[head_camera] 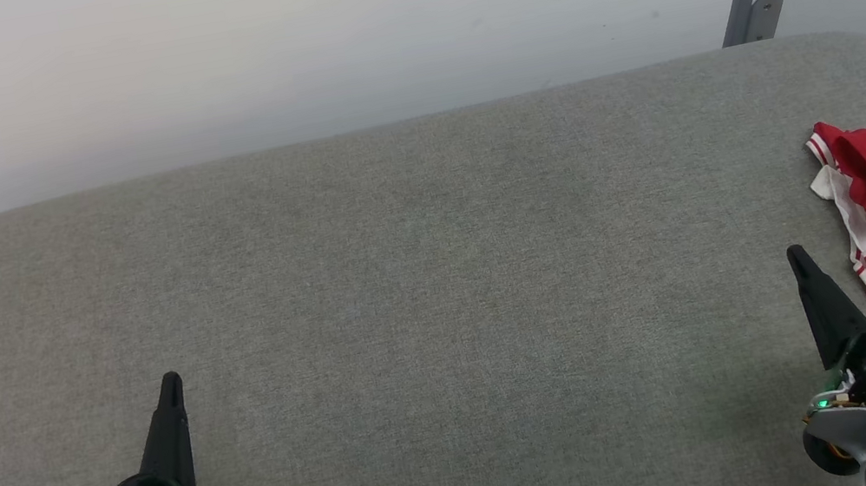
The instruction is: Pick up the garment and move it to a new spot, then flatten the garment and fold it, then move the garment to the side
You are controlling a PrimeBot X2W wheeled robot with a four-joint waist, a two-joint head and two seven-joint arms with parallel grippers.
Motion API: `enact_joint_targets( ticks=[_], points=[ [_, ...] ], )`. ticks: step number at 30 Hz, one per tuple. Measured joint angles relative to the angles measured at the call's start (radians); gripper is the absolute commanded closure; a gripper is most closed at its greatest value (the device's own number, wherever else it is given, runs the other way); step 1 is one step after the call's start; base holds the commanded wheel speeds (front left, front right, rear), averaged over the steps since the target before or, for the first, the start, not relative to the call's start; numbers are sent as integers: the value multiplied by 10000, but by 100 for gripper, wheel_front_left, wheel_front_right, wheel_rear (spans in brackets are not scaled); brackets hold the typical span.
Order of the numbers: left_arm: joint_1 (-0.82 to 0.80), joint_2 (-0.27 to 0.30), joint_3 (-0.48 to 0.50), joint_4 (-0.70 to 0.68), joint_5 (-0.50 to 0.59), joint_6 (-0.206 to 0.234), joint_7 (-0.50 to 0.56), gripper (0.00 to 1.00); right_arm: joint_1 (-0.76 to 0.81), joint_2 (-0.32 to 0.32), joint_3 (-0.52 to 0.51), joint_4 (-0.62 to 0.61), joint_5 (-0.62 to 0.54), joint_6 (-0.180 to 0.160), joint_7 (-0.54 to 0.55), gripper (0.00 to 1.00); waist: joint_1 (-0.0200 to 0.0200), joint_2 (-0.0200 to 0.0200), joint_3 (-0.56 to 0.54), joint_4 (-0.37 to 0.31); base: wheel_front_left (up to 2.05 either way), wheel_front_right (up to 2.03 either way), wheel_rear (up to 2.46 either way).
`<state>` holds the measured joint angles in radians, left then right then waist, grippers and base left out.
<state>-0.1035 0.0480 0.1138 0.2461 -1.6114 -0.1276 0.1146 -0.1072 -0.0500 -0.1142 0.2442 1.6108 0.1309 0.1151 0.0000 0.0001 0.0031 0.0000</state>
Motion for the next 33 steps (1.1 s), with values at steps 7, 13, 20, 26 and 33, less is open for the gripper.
enact_joint_targets(
  ticks=[7, 13, 20, 26, 33],
  points=[
    [0, 0, 2, 0, 0, 0, 0, 100, -1, 0, 2, 2, 0, 0, 0, 100, 0, 0, 0, 0, 0, 0, 0],
    [0, 0, 2, 0, 0, 0, 0, 100, -1, 0, -2, 0, 0, 0, 0, 100, 0, 0, 0, 0, 0, 0, 0],
    [0, 0, 2, 0, 0, -2, 0, 100, -1, 0, 0, 0, 0, 0, 0, 100, 0, 0, 0, 0, 0, 0, 0],
    [0, 0, 2, 0, 0, -2, 0, 100, -1, 0, 4, 2, 0, 0, 0, 100, 0, 0, 0, 0, 0, 0, 0],
    [0, 0, 2, 0, 0, 0, 0, 100, -1, 0, 4, 2, 0, 0, 0, 100, 0, 0, 0, 0, 0, 0, 0]
  ],
)
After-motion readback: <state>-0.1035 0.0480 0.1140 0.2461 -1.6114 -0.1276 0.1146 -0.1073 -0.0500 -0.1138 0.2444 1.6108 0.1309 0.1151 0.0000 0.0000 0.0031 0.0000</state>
